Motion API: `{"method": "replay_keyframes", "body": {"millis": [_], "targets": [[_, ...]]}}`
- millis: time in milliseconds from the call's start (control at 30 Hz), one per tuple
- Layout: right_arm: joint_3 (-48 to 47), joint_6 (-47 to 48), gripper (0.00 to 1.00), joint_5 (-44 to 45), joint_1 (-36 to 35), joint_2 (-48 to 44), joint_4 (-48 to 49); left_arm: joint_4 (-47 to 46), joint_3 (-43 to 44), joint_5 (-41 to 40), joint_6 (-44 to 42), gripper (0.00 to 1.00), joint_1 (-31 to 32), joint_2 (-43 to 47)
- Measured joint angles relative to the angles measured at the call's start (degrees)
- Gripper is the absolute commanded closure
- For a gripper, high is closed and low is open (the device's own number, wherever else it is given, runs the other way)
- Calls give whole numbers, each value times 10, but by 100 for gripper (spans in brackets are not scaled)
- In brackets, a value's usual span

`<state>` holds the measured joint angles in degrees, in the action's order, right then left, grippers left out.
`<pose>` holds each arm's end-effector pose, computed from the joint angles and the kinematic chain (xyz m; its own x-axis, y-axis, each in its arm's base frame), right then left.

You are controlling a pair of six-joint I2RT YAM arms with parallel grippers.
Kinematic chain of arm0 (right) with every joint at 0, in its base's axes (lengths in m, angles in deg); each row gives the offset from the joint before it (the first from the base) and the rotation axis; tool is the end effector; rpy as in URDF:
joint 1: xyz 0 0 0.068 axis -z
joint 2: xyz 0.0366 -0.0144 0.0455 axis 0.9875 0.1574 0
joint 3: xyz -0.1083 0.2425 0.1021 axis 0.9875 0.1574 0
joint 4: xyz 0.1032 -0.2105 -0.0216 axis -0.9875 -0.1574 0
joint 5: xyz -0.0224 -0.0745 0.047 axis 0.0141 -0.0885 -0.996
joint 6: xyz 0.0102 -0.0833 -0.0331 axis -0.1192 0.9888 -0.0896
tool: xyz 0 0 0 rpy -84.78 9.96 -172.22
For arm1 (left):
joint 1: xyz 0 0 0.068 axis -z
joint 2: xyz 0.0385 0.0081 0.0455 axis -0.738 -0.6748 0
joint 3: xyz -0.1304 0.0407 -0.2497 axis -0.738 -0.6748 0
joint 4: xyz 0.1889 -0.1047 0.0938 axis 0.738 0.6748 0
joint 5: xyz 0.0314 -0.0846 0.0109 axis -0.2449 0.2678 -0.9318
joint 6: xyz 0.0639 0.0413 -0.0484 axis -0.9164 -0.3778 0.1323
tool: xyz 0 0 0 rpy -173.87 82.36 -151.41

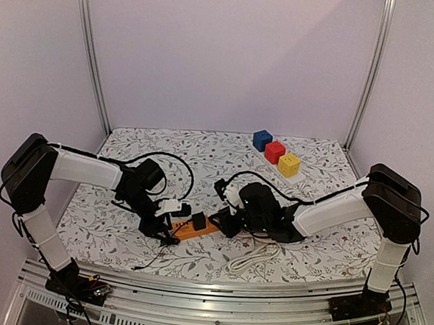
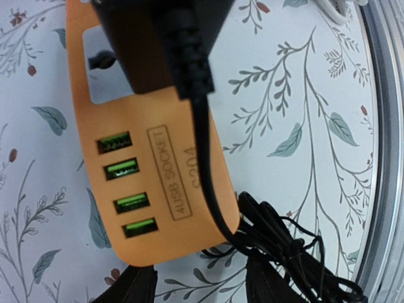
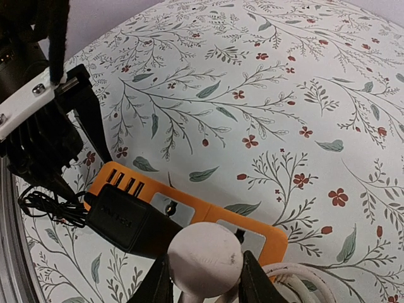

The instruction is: Insert the plug

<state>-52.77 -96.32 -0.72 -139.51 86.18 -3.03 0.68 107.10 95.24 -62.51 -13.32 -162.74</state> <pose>0.2166 0.3505 0.1546 -0.4940 -0.2758 -0.8245 -0.7333 0.6417 0.2247 0.2136 -0.1891 0.1283 -0.2144 0.8661 -0.4516 0.9723 0.1450 -0.1834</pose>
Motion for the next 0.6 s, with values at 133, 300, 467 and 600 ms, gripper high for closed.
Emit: {"method": "replay_keyframes", "body": {"millis": [133, 300, 467, 600], "targets": [[-5, 4, 100, 16, 0, 0, -12, 0, 0, 0, 0, 52, 0, 0], [-7, 6, 100, 30, -3, 1, -13, 0, 0, 0, 0, 52, 0, 0], [-14, 14, 100, 42, -7, 3, -21, 0, 0, 0, 0, 52, 0, 0], [-14, 19, 100, 43, -7, 2, -23, 0, 0, 0, 0, 52, 0, 0]]}}
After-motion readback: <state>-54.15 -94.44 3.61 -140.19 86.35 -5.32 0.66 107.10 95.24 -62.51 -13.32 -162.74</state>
